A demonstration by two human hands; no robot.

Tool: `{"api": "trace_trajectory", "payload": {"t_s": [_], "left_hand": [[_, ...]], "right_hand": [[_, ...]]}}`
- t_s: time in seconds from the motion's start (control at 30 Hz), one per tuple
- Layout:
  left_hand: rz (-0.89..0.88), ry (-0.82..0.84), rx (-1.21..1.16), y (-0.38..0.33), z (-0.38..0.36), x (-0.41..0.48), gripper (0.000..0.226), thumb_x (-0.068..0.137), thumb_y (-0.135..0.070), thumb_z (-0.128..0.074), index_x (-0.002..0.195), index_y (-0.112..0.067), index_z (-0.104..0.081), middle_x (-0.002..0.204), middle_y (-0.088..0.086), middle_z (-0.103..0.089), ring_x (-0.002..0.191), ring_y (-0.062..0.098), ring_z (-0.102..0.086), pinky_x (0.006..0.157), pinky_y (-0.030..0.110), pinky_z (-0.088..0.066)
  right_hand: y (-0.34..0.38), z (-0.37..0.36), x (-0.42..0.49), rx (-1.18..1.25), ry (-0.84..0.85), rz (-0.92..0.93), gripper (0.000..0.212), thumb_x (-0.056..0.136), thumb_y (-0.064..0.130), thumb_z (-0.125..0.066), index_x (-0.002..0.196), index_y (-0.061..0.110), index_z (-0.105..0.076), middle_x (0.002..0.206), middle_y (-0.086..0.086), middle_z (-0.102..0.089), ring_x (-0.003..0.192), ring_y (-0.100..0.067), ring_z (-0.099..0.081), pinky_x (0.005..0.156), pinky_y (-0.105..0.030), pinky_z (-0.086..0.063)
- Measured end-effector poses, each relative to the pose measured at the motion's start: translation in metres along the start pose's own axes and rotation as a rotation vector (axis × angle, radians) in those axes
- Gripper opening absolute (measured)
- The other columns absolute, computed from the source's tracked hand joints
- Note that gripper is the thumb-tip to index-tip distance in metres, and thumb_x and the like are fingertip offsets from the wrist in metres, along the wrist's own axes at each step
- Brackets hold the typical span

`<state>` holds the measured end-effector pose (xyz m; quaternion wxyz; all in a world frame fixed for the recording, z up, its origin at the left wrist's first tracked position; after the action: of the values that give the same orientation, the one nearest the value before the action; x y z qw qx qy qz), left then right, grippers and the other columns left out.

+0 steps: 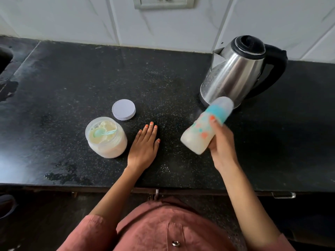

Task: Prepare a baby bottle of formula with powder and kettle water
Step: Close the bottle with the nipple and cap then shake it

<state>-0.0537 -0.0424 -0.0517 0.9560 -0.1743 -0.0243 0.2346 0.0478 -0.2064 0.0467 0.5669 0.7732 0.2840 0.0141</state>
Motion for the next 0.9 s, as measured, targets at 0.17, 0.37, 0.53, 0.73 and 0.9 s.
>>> {"api": "trace_trajectory", "payload": {"t_s": [0.17,0.37,0.53,0.73,0.9], "left_hand": [[-0.001,-0.007,-0.001,0.000,0.000,0.000,0.052,0.101,-0.033,-0.021,0.147,-0.016,-0.005,0.156,-0.002,0.001,0.143,0.011,0.004,0.111,0.023,0.010],[-0.005,-0.010,-0.002,0.000,0.000,0.000,0.052,0.101,-0.034,-0.020,0.147,-0.016,-0.005,0.156,-0.001,0.000,0.144,0.012,0.003,0.111,0.023,0.009],[0.002,-0.006,0.006,0.000,-0.001,0.000,0.052,0.101,-0.033,-0.021,0.147,-0.016,-0.004,0.157,-0.001,0.000,0.144,0.012,0.003,0.111,0.023,0.009],[-0.001,-0.001,-0.006,0.001,-0.001,0.000,0.052,0.101,-0.033,-0.021,0.147,-0.016,-0.004,0.156,-0.002,0.001,0.144,0.011,0.004,0.112,0.024,0.009],[-0.009,-0.006,-0.001,0.001,-0.002,0.000,0.052,0.101,-0.035,-0.018,0.147,-0.016,-0.004,0.156,-0.002,0.001,0.143,0.011,0.004,0.112,0.024,0.009]], "right_hand": [[-0.001,-0.013,-0.004,-0.130,0.127,-0.010,0.038,0.064,0.034,-0.073,0.097,0.019,-0.062,0.087,0.005,-0.069,0.078,-0.007,-0.067,0.063,-0.022,-0.055],[0.006,-0.005,0.003,0.003,0.041,-0.007,0.048,0.062,0.040,-0.076,0.103,0.020,-0.061,0.098,0.002,-0.069,0.090,-0.012,-0.066,0.068,-0.027,-0.056],[-0.005,-0.010,0.001,-0.085,0.048,-0.051,0.024,0.081,0.024,-0.063,0.103,0.017,-0.058,0.094,0.001,-0.067,0.087,-0.014,-0.065,0.066,-0.027,-0.056],[0.000,-0.013,-0.001,-0.096,0.073,-0.012,0.035,0.066,0.029,-0.071,0.098,0.021,-0.061,0.094,0.003,-0.068,0.088,-0.011,-0.066,0.069,-0.025,-0.056],[-0.008,-0.014,0.001,-0.081,0.057,-0.048,0.025,0.076,0.023,-0.067,0.100,0.020,-0.059,0.091,0.003,-0.068,0.082,-0.010,-0.066,0.062,-0.023,-0.056]]}}
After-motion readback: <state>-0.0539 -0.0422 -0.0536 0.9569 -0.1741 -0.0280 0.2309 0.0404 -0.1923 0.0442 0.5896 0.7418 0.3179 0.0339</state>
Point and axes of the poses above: each hand's wrist, its own x-axis towards the middle knuckle, its own z-axis out of the back of the hand, y = z × x, the point moved 6 cm from there along x, towards the middle knuckle
